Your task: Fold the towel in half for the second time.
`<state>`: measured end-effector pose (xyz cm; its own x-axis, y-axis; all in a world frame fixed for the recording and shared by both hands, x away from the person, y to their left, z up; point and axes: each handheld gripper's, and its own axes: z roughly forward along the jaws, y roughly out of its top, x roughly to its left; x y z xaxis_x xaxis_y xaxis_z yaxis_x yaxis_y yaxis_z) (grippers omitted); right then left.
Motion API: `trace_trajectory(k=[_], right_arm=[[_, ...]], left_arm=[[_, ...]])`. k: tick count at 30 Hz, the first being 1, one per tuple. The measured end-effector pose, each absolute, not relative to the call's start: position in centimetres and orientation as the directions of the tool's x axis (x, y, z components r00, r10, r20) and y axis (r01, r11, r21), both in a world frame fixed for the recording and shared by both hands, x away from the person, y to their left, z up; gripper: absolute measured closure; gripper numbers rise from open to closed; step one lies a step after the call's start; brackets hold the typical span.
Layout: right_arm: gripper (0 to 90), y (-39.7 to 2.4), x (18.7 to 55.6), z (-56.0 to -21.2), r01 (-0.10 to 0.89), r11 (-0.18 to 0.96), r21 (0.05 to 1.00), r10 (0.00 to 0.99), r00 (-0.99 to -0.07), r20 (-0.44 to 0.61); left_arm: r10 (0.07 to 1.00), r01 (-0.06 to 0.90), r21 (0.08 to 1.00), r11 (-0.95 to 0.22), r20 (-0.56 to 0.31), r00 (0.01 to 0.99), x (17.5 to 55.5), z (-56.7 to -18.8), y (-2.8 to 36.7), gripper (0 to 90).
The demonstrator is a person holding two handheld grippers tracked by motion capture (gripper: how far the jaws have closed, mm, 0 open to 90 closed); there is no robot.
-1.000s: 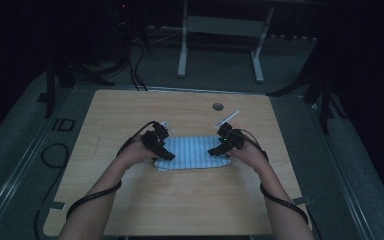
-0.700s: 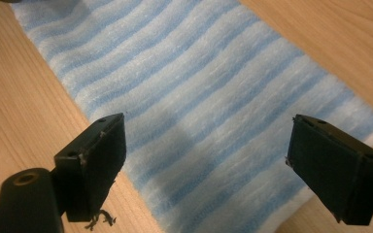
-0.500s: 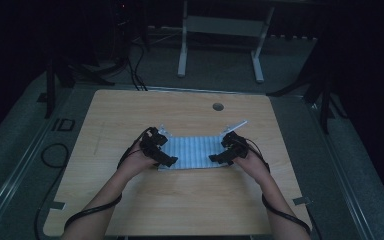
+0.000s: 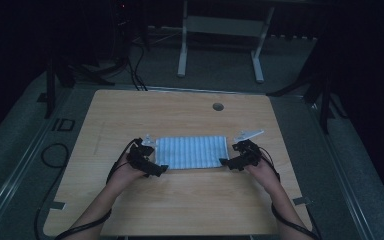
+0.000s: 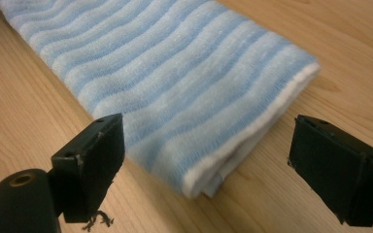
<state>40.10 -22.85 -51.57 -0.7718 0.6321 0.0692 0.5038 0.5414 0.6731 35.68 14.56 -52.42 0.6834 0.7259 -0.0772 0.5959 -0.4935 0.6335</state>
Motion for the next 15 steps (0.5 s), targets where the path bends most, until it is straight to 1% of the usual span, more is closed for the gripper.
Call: trace_trajectory(k=[3, 4, 8, 13, 15], right_arm=[[12.6, -23.3, 39.7, -51.7, 0.505, 0.536, 0.676, 0.631, -0.772, 0.077], [12.6, -23.7, 39.3, -51.9, 0.502, 0.532, 0.681, 0.632, -0.772, 0.076], [12.5, -24.7, 38.6, -52.3, 0.501, 0.523, 0.689, 0.63, -0.772, 0.083], [12.6, -26.0, 37.7, -52.6, 0.488, 0.502, 0.714, 0.646, -0.761, 0.067], [12.6, -26.3, 37.5, -52.7, 0.49, 0.499, 0.715, 0.651, -0.757, 0.064]], left_arm=[[0.733, 0.586, 0.642, -0.494, -0.056, 0.678, 35.2, -52.5, 15.1, 1.8], [0.741, 0.587, 0.659, -0.47, -0.067, 0.669, 34.8, -52.5, 15.8, 1.8], [0.759, 0.595, 0.678, -0.432, -0.083, 0.646, 34.1, -52.6, 17.1, 1.8], [0.779, 0.603, 0.685, -0.41, -0.08, 0.621, 33.4, -52.8, 18.2, 1.8], [0.787, 0.612, 0.688, -0.39, -0.096, 0.609, 33.1, -52.9, 18.8, 1.7]])
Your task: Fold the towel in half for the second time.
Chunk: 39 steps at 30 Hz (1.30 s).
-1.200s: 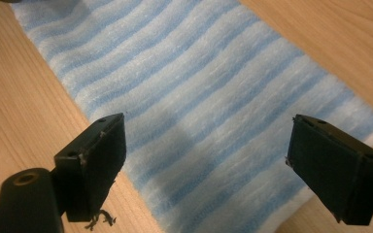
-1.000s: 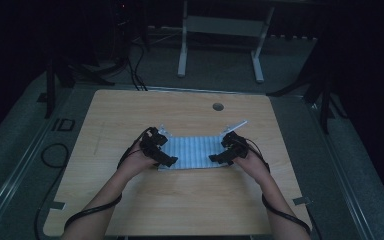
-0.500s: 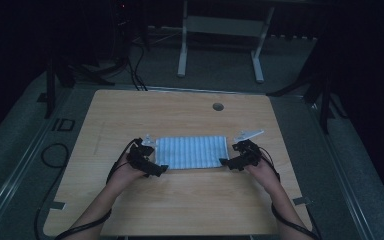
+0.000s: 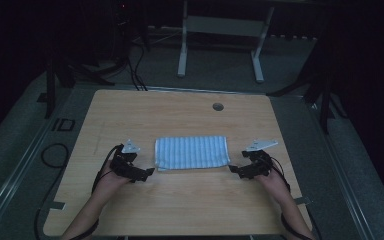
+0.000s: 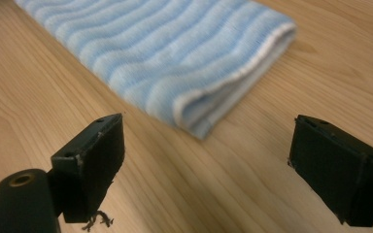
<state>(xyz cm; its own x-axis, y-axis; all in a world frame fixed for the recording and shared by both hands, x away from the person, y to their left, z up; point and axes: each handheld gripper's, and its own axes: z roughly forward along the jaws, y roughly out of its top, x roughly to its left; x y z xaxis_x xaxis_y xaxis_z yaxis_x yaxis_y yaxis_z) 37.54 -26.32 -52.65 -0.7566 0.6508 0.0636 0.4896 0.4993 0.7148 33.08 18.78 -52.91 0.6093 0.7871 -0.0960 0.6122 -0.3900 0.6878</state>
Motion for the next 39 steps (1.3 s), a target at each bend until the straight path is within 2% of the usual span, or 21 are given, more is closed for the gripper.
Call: trace_trajectory(k=[10, 16, 23, 32, 39], right_arm=[[12.1, -28.7, 35.9, -53.3, 0.5, 0.443, 0.744, 0.694, -0.716, 0.068], [12.1, -30.1, 35.3, -53.6, 0.521, 0.382, 0.763, 0.721, -0.685, 0.107], [12.8, -31.6, 34.4, -53.9, 0.528, 0.359, 0.769, 0.777, -0.626, 0.067], [12.8, -33.1, 33.3, -53.9, 0.525, 0.324, 0.787, 0.802, -0.594, 0.066], [12.8, -34.8, 31.8, -53.9, 0.532, 0.275, 0.8, 0.847, -0.528, 0.06]], left_arm=[[0.819, 0.634, 0.691, -0.349, -0.104, 0.565, 31.4, -53.8, 21.3, 1.2], [0.844, 0.629, 0.711, -0.315, -0.094, 0.528, 30.7, -54.3, 22.9, 1.2], [0.866, 0.64, 0.713, -0.287, -0.092, 0.492, 29.9, -54.7, 24.3, 1.2], [0.888, 0.663, 0.704, -0.254, -0.102, 0.449, 29.2, -55.2, 25.5, 1.2], [0.913, 0.665, 0.72, -0.199, -0.109, 0.392, 28.1, -55.4, 26.7, 1.2]])
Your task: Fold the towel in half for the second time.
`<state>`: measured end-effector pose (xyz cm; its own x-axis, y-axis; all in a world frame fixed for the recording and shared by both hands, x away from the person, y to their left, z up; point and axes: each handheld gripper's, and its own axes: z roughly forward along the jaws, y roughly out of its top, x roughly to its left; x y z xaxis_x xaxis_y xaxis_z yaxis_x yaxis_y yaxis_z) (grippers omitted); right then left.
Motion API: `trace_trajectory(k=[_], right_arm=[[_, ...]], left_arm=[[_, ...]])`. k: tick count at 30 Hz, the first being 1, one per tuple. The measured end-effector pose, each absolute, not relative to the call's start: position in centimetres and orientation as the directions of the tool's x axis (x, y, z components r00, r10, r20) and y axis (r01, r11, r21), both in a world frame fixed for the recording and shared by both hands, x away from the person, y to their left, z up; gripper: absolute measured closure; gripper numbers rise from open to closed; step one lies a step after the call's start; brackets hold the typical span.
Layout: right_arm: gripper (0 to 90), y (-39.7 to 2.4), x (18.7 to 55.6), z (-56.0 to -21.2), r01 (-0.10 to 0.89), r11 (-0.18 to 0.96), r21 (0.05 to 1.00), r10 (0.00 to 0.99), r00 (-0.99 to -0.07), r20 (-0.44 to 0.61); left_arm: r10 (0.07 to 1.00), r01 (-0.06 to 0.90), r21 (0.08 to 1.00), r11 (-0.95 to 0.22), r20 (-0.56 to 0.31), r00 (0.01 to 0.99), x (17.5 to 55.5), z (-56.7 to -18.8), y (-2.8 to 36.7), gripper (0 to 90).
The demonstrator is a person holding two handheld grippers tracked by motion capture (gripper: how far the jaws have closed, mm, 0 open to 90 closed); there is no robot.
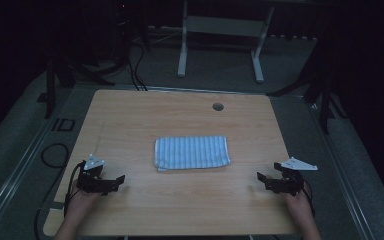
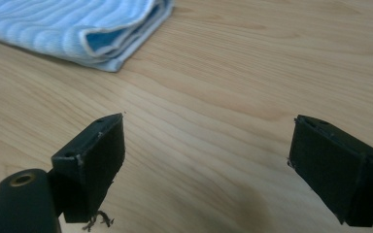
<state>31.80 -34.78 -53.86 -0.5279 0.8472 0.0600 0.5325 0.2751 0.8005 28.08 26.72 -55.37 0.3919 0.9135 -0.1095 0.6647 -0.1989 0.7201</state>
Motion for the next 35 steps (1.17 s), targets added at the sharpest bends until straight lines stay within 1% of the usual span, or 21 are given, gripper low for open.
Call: trace_trajectory(k=[1, 2, 3, 4, 6, 9, 10, 14, 21, 26, 35], right_arm=[[12.8, -34.8, 31.8, -53.9, 0.532, 0.275, 0.8, 0.847, -0.528, 0.06], [12.7, -35.2, 31.4, -53.8, 0.54, 0.251, 0.803, 0.863, -0.5, 0.067], [12.7, -35.2, 31.4, -53.8, 0.54, 0.251, 0.803, 0.863, -0.5, 0.067], [12.7, -35.6, 31.0, -53.7, 0.543, 0.226, 0.809, 0.88, -0.47, 0.07], [12.7, -36.0, 30.7, -53.6, 0.547, 0.204, 0.812, 0.888, -0.453, 0.082], [12.7, -36.3, 30.5, -53.6, 0.547, 0.181, 0.817, 0.893, -0.439, 0.096], [12.7, -36.4, 30.3, -53.7, 0.547, 0.172, 0.819, 0.897, -0.431, 0.099], [12.7, -36.5, 29.9, -54.0, 0.532, 0.166, 0.83, 0.906, -0.415, 0.085], [12.7, -36.6, 29.9, -54.1, 0.529, 0.15, 0.836, 0.918, -0.389, 0.082], [12.8, -37.0, 30.0, -54.1, 0.538, 0.12, 0.834, 0.923, -0.369, 0.106], [12.9, -36.6, 30.0, -54.3, 0.543, 0.153, 0.825, 0.921, -0.381, 0.081]], left_arm=[[0.913, 0.665, 0.72, -0.199, -0.109, 0.392, 28.1, -55.4, 26.7, 1.2], [0.918, 0.666, 0.722, -0.19, -0.11, 0.381, 27.8, -55.3, 26.8, 1.2], [0.918, 0.666, 0.722, -0.19, -0.11, 0.381, 27.8, -55.3, 26.8, 1.2], [0.922, 0.669, 0.723, -0.175, -0.118, 0.369, 27.6, -55.1, 26.9, 1.2], [0.927, 0.661, 0.735, -0.153, -0.125, 0.353, 27.4, -55.0, 27.1, 1.2], [0.934, 0.651, 0.749, -0.125, -0.133, 0.332, 27.2, -54.8, 27.4, 1.2], [0.936, 0.644, 0.759, -0.1, -0.148, 0.32, 27.0, -54.7, 27.9, 1.2], [0.941, 0.634, 0.771, -0.063, -0.166, 0.294, 26.6, -54.6, 28.5, 1.2], [0.944, 0.627, 0.776, -0.07, -0.151, 0.293, 26.4, -54.9, 28.3, 1.2], [0.946, 0.613, 0.789, -0.05, -0.16, 0.283, 26.1, -54.9, 28.4, 1.2], [0.94, 0.612, 0.788, -0.065, -0.157, 0.302, 26.1, -55.0, 28.2, 1.2]])
